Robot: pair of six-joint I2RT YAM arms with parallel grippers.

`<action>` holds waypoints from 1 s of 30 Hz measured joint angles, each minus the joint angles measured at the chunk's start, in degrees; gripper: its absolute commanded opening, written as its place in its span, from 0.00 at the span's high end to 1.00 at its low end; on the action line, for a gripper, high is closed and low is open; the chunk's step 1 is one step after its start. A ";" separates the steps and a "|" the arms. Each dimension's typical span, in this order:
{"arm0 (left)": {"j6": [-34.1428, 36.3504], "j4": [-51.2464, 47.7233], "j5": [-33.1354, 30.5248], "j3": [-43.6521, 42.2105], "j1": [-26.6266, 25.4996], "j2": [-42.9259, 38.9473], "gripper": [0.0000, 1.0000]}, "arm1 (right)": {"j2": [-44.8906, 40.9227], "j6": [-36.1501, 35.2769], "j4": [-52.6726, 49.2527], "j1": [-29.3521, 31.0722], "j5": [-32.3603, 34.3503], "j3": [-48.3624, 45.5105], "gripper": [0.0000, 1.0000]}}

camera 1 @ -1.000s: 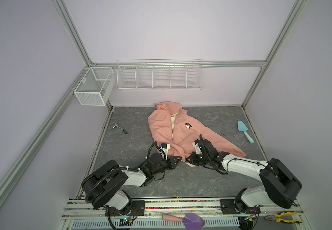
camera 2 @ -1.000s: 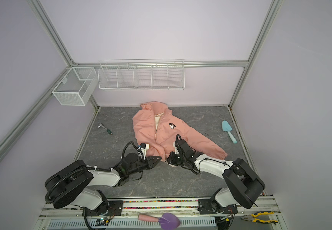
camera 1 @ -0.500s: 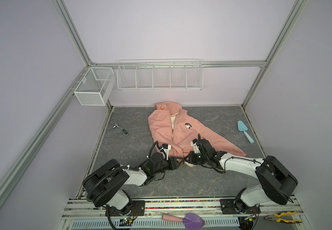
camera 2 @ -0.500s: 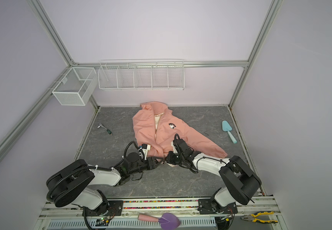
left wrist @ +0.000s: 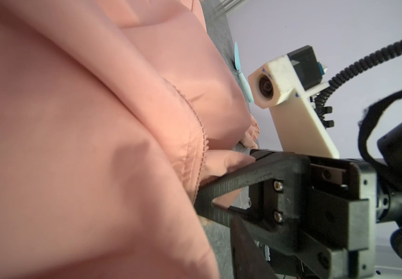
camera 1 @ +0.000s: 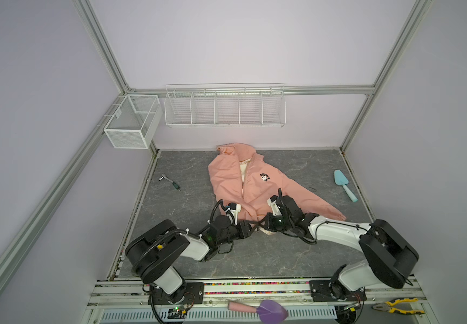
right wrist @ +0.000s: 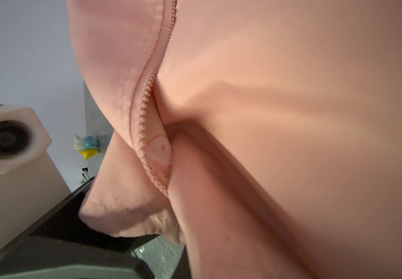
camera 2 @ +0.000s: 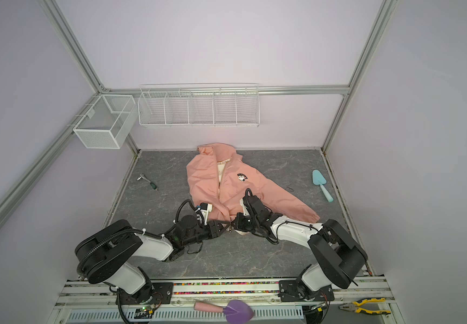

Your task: Zip up the jacket

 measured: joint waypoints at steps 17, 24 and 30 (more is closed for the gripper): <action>-0.81 0.66 0.15 -0.17 0.13 -1.16 1.00 | 1.03 0.42 2.16 0.28 -0.07 -0.39 0.94; -0.59 -2.43 0.68 -0.20 0.17 -7.04 1.00 | 1.79 0.44 3.10 0.33 -0.52 -0.44 0.94; -0.35 -4.96 1.99 -0.20 0.24 -10.47 1.00 | 1.81 1.29 6.12 0.33 -2.14 -0.61 0.94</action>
